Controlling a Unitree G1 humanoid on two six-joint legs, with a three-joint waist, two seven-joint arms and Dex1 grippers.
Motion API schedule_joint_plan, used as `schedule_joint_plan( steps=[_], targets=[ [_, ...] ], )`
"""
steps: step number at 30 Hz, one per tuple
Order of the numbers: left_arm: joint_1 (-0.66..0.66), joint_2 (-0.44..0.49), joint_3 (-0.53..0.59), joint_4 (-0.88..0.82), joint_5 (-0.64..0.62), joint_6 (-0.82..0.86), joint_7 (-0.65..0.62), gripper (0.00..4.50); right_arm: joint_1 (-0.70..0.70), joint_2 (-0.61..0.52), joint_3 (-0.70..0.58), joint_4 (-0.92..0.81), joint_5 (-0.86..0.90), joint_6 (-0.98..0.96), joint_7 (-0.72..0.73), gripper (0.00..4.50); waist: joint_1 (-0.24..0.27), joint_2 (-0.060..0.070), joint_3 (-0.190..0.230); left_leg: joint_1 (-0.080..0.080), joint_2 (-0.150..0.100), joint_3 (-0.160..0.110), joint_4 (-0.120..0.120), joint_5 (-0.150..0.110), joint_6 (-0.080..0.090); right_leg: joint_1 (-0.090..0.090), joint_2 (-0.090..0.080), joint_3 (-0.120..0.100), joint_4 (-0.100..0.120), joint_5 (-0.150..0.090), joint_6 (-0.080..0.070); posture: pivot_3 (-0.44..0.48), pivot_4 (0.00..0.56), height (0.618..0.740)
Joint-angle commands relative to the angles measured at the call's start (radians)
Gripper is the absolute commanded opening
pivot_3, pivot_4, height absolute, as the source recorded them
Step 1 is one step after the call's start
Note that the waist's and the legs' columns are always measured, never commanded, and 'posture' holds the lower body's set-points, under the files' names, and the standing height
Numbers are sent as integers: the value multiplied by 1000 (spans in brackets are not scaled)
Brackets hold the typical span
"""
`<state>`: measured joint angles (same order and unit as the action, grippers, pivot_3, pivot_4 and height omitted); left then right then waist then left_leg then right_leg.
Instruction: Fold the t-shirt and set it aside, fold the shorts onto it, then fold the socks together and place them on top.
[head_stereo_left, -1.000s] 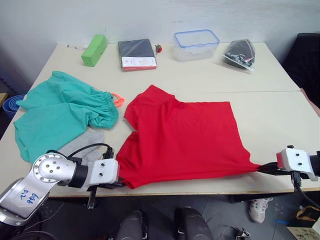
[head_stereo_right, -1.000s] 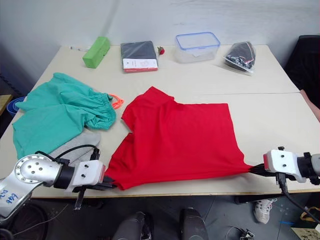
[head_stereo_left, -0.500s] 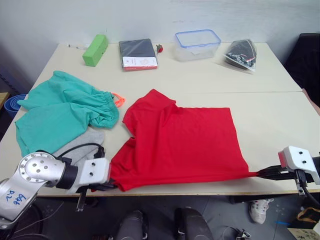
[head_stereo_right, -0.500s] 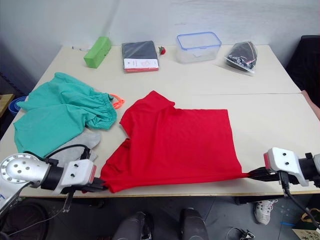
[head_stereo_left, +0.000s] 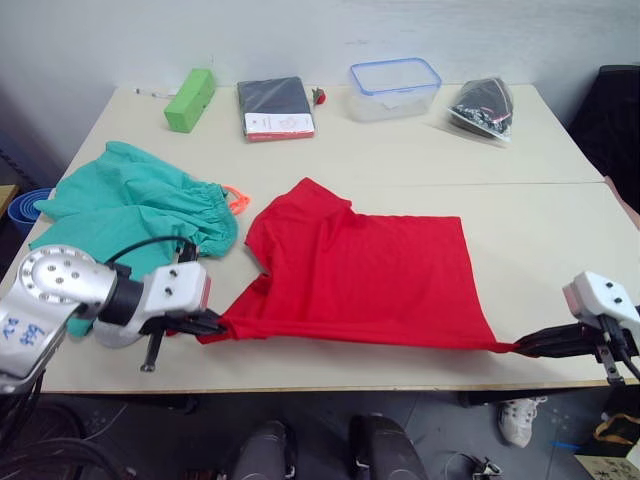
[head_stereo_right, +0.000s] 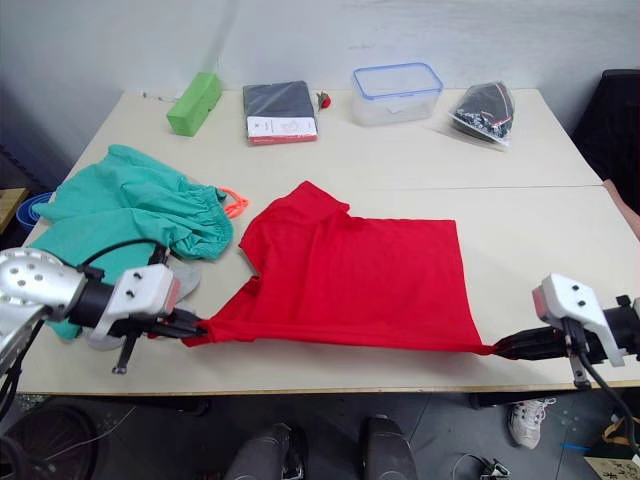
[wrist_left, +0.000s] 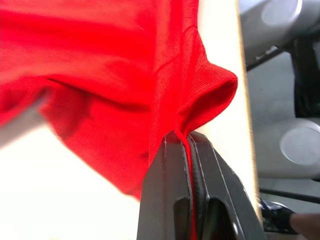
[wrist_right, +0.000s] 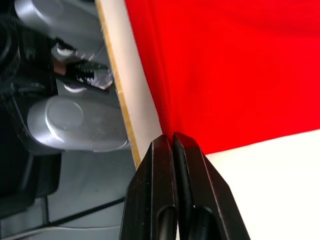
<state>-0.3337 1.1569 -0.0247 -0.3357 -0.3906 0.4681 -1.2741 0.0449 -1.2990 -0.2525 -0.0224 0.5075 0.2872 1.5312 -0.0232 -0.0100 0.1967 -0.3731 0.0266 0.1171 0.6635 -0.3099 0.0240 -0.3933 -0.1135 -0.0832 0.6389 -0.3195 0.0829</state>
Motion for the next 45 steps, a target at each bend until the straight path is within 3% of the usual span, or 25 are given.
schedule_joint_plan(
  steps=[1,11,13,16,22,24,27,31,35,40,45],
  targets=[
    [-5,23,4,-7,-16,20,-47,0,16,-30,-39,12,-19,-1,52,19,-2,0,0,0,0,0,0,0,0,0,0,0,0,0,0,0,150,740],
    [183,-28,22,-148,11,30,71,0,114,61,-111,-110,-43,-50,-51,19,2,-1,1,-1,0,2,1,-2,0,0,1,1,-2,0,1,0,150,740],
    [209,-44,36,-170,-7,64,102,436,129,66,-125,-136,-32,-20,-54,0,6,-1,1,-1,0,2,1,-1,1,0,1,2,-2,1,2,0,150,740],
    [281,-37,97,-197,-50,106,102,1187,163,62,-166,-170,-14,15,-37,642,13,-1,1,0,0,1,1,0,1,0,1,2,-1,1,2,0,150,740],
    [382,-41,277,-214,-148,164,85,3032,187,49,-271,-211,36,105,11,2655,19,-1,1,0,1,1,0,-1,0,-1,1,2,-2,0,0,0,150,740],
    [331,-60,330,-171,-209,219,115,3701,127,48,-296,-235,128,198,-12,3383,20,-1,1,0,2,1,0,-1,0,0,1,2,-2,0,0,0,150,740],
    [214,-87,321,-79,-220,268,187,4500,22,55,-275,-272,230,298,-67,4390,22,0,1,1,2,1,0,-1,1,0,1,2,-2,1,-1,0,150,740],
    [-7,-176,183,98,-144,346,329,4500,-110,98,-181,-349,317,359,-135,4482,24,0,0,0,1,-1,-1,-1,3,-1,1,1,-2,1,-2,0,150,740],
    [-140,-237,60,193,-109,371,323,4500,-230,183,-75,-389,293,341,-241,4482,21,-1,0,-2,0,0,-1,0,-1,-2,1,0,-2,2,0,0,150,740],
    [-232,-284,-82,318,0,298,299,4500,-273,238,-10,-406,252,318,-294,4482,23,-2,1,-4,-1,3,1,-1,0,-4,2,0,-2,3,1,0,150,740],
    [-268,-326,-153,395,49,261,259,4500,-285,263,11,-423,246,310,-323,4482,24,-3,1,-6,-1,3,2,-1,1,-4,2,0,-2,3,1,0,150,740]
  ],
)
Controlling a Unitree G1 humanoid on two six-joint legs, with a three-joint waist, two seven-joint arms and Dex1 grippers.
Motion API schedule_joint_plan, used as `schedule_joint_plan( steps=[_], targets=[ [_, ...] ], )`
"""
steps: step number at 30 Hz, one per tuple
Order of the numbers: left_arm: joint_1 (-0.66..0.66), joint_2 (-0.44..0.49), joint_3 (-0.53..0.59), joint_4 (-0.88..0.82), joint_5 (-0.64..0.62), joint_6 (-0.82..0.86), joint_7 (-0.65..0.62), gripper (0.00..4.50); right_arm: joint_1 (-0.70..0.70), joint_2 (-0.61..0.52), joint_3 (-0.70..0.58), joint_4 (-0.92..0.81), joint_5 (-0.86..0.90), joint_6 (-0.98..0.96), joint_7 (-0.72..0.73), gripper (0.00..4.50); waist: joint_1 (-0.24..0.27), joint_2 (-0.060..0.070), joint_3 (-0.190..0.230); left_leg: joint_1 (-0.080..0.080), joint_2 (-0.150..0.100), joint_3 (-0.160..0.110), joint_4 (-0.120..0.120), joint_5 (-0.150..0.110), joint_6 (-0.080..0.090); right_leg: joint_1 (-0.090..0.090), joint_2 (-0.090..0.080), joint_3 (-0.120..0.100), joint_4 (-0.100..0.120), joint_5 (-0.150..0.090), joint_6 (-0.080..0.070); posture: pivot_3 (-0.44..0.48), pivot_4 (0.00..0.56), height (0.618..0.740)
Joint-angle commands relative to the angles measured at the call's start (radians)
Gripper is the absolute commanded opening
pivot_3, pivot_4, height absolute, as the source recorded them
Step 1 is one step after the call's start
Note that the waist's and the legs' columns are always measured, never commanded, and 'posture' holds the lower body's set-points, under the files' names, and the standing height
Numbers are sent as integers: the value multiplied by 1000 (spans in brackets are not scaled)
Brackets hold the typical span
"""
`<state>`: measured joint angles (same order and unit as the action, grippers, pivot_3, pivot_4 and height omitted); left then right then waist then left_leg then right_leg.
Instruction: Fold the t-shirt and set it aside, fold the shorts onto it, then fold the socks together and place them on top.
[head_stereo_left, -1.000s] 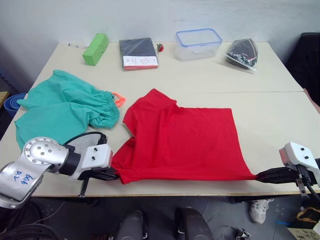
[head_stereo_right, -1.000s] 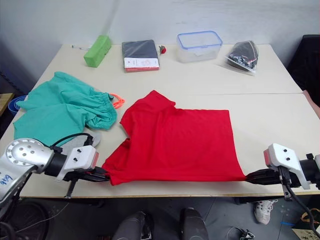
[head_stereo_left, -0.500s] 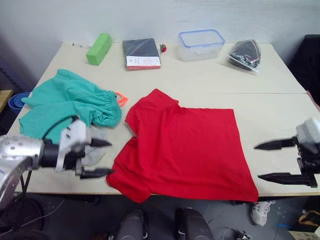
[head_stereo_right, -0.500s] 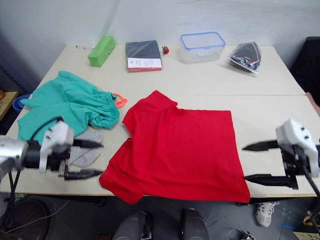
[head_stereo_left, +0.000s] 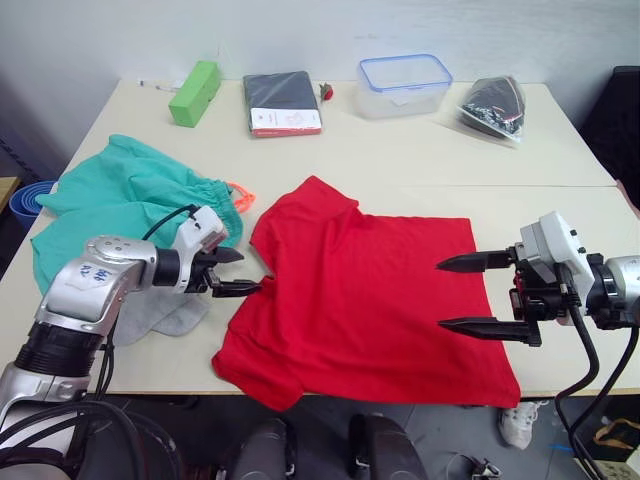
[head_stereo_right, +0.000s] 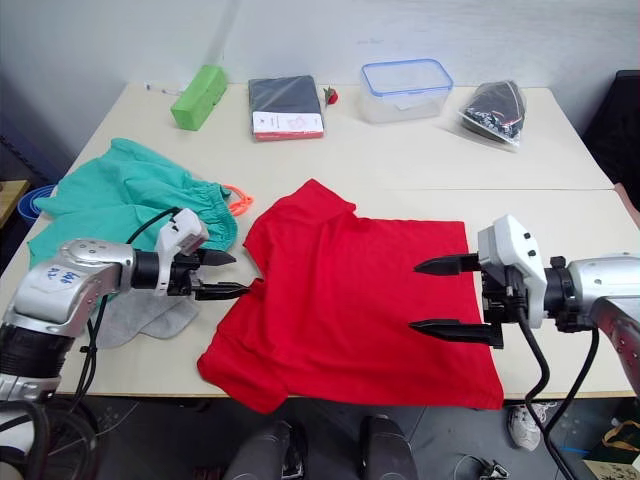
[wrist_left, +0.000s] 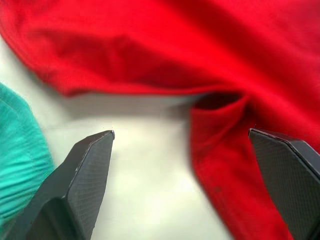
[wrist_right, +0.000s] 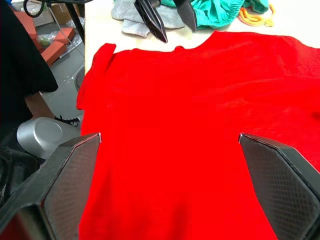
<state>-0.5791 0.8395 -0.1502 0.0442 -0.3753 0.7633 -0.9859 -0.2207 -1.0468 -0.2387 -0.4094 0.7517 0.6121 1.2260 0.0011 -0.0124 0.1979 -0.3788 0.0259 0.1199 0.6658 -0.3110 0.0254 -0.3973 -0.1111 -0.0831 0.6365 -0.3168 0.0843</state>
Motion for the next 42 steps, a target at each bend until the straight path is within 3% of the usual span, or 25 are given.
schedule_joint_plan(
  steps=[1,5,10,12,22,33,39,42],
  targets=[
    [-25,-17,-37,24,42,-45,-34,4313,-23,15,0,-38,2,-13,-25,4495,0,0,0,0,0,0,1,0,0,0,0,0,0,0,0,0,150,740],
    [-43,-70,-47,59,57,-56,-35,3312,-22,24,5,-45,0,-10,-36,4500,-1,-1,1,0,0,0,1,0,1,0,0,0,0,1,1,0,150,740],
    [-46,-104,-56,85,85,-79,-38,3312,-10,23,5,-37,-9,-16,-41,4500,-1,-2,1,0,1,0,1,2,0,0,0,1,1,1,2,0,150,740],
    [-45,-124,-37,92,71,-73,-34,2957,-7,21,8,-31,-17,-23,-39,4500,-1,-1,1,0,1,0,1,2,0,0,0,1,1,1,2,0,150,740],
    [-8,-161,34,94,58,5,37,23,-1,23,19,-13,-50,-47,-24,4500,-2,-2,1,0,1,0,1,2,1,0,-1,1,1,1,2,0,150,740],
    [151,-172,391,-133,-99,355,279,23,104,-10,5,40,-163,-150,43,4500,-3,-3,1,1,1,-1,1,2,1,1,-1,1,1,2,3,0,150,740],
    [208,-161,396,-211,-120,387,316,23,145,-23,38,126,-315,-341,85,4500,-1,-3,1,2,0,-1,0,2,0,2,-1,1,1,2,3,0,150,740],
    [260,-95,356,-286,-105,300,254,23,170,-27,24,166,-361,-431,111,4500,-2,-3,1,2,1,-1,0,2,-1,2,-1,1,1,2,3,0,150,740]
  ],
)
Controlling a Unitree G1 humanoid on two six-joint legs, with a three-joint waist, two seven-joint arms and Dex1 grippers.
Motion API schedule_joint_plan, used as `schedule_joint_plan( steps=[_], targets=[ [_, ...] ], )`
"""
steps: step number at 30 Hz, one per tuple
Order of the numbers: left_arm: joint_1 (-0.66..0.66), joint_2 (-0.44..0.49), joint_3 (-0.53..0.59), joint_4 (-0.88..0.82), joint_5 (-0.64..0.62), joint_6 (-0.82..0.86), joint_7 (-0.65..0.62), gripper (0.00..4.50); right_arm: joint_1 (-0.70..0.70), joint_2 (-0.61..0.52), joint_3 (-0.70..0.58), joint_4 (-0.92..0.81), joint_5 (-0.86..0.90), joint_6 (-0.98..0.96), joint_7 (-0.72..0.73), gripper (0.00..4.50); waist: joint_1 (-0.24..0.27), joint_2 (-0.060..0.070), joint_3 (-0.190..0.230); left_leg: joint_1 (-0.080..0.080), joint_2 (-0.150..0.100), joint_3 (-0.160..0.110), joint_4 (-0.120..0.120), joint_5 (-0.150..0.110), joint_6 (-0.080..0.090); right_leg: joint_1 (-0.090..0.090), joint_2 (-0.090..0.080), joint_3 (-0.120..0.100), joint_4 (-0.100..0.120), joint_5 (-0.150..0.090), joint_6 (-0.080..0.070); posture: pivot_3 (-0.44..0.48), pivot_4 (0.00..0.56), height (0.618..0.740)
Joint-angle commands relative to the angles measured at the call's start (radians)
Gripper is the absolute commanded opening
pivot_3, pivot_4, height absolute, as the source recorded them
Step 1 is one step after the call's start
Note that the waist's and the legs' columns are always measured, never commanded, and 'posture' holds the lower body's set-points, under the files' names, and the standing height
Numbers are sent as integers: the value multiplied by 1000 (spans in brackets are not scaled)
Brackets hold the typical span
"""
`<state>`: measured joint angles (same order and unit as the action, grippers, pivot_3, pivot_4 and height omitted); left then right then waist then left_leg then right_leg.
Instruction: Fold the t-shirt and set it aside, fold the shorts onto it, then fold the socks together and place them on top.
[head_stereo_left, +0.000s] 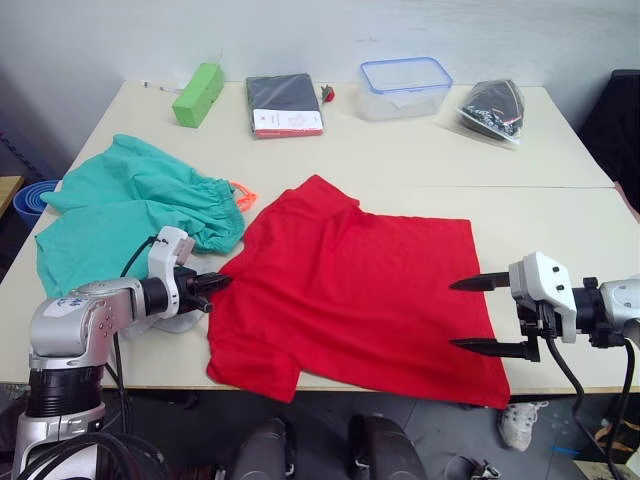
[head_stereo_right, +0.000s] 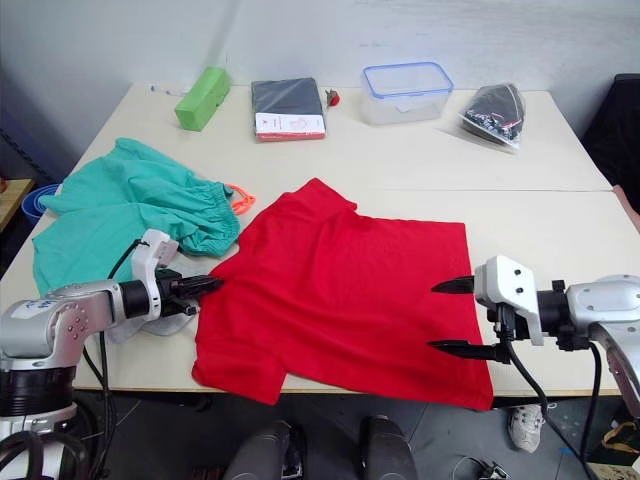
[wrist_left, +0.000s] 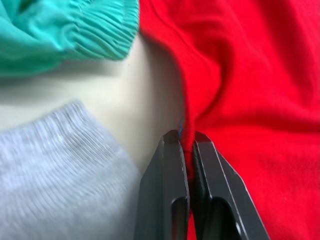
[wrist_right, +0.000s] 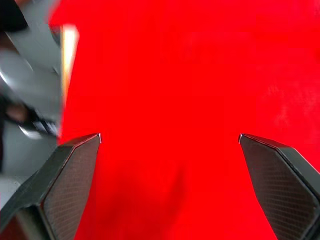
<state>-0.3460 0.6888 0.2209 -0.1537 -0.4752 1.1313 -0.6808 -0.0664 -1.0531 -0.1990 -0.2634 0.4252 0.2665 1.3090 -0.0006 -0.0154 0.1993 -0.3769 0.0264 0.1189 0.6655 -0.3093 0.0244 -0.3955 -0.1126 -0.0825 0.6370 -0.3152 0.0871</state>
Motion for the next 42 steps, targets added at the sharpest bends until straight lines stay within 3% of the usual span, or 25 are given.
schedule_joint_plan(
  steps=[1,2,5,10,15,21,29,32,37,42],
  targets=[
    [39,72,-23,-104,-5,-86,-65,23,23,-21,-20,27,-42,-106,35,4500,0,0,0,0,0,0,-1,0,0,0,0,0,0,0,0,0,150,740],
    [47,84,-25,-114,-5,-107,-75,23,31,-21,-27,27,-44,-123,41,4500,-2,0,0,0,0,0,-1,0,0,0,0,0,0,0,0,0,150,740],
    [82,157,-34,-146,17,-210,-137,705,83,-15,-67,11,-43,-189,65,4500,-2,0,0,1,1,0,-1,0,-1,0,0,0,-1,0,0,0,150,740],
    [189,304,19,-260,36,-496,-344,2254,264,20,-186,-15,-70,-428,121,4500,0,0,0,1,1,0,-2,-1,-3,0,0,0,-2,-1,-1,0,150,740],
    [333,399,17,-362,51,-625,-472,3802,393,46,-223,15,-122,-659,147,4500,-1,1,0,2,1,0,-4,-5,-6,3,0,0,-9,0,-1,0,150,740],
    [443,425,-61,-386,182,-827,-508,3802,434,86,-183,150,-228,-1038,107,4500,-1,1,0,4,1,1,-5,-5,-6,4,0,0,-9,-1,-1,0,150,740],
    [452,400,-165,-337,331,-980,-468,3802,311,79,-109,468,-447,-1430,-90,4500,-3,1,0,5,1,3,-5,-4,-5,4,0,2,-8,0,-1,0,150,740],
    [447,395,-186,-308,358,-1010,-463,3238,275,65,-81,566,-525,-1508,-171,4500,-3,1,0,5,2,3,-5,-2,-1,4,1,1,-8,-1,-2,0,150,740],
    [454,394,-184,-277,369,-1038,-466,1631,258,35,-48,645,-602,-1571,-294,2852,-3,1,0,5,2,3,-5,-1,-1,4,1,1,-8,-1,-3,0,150,740],
    [462,392,-180,-250,368,-1056,-468,46,309,-18,0,613,-571,-1560,-380,1140,-4,1,0,6,2,3,-5,-1,-1,4,1,1,-8,-1,-3,0,150,740]
  ],
)
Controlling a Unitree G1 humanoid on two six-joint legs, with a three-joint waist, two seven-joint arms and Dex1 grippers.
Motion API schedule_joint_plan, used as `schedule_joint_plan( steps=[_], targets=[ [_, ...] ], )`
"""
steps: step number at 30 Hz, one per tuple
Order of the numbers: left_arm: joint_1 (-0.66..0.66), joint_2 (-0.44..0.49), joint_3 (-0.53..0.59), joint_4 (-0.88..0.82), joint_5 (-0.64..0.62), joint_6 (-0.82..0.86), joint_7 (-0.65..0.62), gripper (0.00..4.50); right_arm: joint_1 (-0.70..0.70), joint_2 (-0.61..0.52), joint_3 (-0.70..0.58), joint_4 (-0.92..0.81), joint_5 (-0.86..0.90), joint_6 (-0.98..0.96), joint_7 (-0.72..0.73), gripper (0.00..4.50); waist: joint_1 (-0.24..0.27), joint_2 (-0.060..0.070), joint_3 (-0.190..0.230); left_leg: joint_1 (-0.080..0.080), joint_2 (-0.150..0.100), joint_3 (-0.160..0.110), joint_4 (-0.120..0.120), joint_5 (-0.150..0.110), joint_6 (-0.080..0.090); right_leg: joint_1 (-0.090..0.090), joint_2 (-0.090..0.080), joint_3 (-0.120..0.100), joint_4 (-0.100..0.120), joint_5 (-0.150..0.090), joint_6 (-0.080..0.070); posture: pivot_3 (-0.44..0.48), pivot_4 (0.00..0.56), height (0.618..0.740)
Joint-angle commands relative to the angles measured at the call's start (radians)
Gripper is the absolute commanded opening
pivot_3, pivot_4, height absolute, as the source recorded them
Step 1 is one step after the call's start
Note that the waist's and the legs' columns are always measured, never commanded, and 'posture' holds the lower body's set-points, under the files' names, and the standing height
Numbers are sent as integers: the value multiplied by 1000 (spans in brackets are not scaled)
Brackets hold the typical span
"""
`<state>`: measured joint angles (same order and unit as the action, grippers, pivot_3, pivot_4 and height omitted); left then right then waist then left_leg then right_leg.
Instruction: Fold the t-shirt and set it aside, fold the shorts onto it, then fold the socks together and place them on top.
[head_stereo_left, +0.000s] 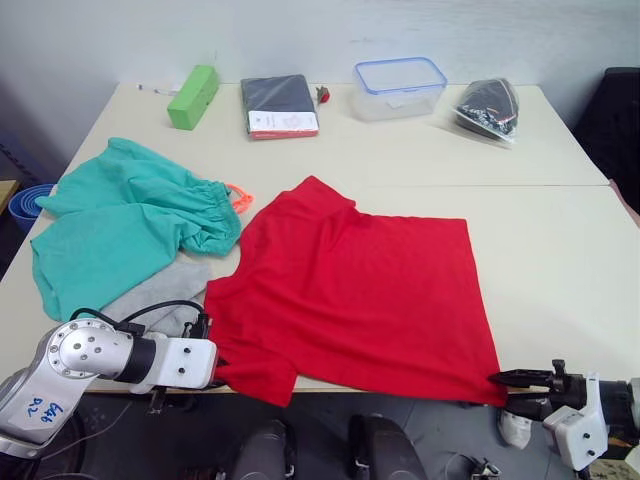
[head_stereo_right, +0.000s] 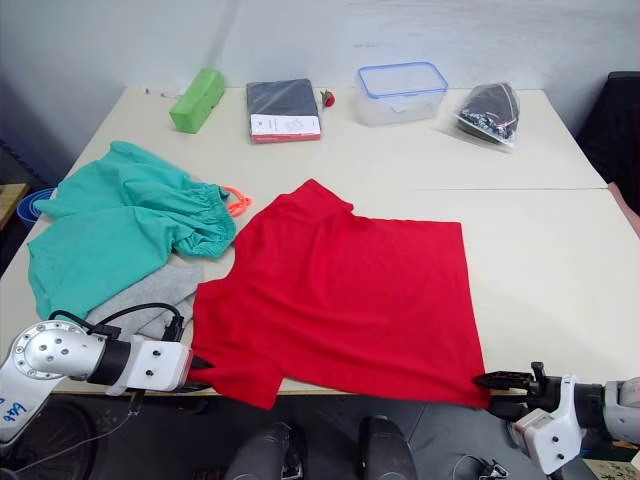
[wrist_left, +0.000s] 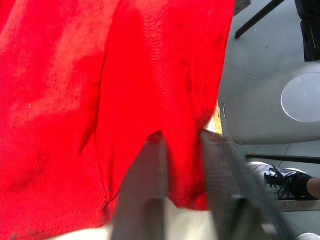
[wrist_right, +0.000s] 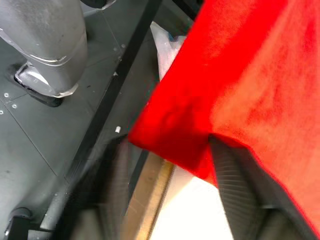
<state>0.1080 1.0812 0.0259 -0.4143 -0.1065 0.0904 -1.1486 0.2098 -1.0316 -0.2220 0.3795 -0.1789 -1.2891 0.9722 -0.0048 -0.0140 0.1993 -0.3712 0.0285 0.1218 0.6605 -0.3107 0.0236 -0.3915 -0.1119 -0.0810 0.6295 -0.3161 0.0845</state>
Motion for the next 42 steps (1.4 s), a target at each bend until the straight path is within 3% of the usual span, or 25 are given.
schedule_joint_plan(
  steps=[1,3,11,20,27,33,40,42],
  targets=[
    [10,-1,15,14,-2,-17,0,0,47,-56,33,-42,47,0,-57,730,0,0,0,0,0,0,0,0,0,0,0,0,0,0,0,0,150,740],
    [12,-3,15,22,-5,-19,1,0,83,-91,51,-77,102,36,-75,18,0,1,0,0,0,0,0,0,0,0,0,0,0,0,0,0,150,740],
    [6,-28,29,42,-77,42,-7,0,280,-230,91,-327,468,389,12,18,2,2,-1,1,1,-1,0,0,1,1,0,0,1,0,0,0,150,740],
    [-24,2,107,-13,-262,252,-60,0,336,-240,-23,-539,798,871,206,18,4,2,-1,0,1,-1,0,-2,5,1,0,0,0,0,0,0,150,740],
    [-175,-38,133,46,-371,437,1,0,179,-227,-71,-509,1012,1341,287,18,4,2,-1,0,1,-2,0,-2,6,0,0,0,1,0,0,0,150,740],
    [-359,-112,87,148,-431,628,75,0,-2,-204,-25,-457,1094,1674,317,18,4,2,-1,-1,0,-2,0,-1,3,-1,0,-1,0,0,0,0,150,740],
    [-582,-222,-30,332,-379,769,164,0,-262,-109,41,-331,1093,1970,262,18,4,2,-1,-4,-1,-2,3,0,2,-1,0,-2,1,2,2,0,150,740],
    [-609,-233,-87,386,-324,734,164,0,-313,-85,73,-268,1038,1998,254,18,3,2,-1,-5,-1,-2,3,0,3,-2,0,-2,1,2,3,0,150,740]
  ],
)
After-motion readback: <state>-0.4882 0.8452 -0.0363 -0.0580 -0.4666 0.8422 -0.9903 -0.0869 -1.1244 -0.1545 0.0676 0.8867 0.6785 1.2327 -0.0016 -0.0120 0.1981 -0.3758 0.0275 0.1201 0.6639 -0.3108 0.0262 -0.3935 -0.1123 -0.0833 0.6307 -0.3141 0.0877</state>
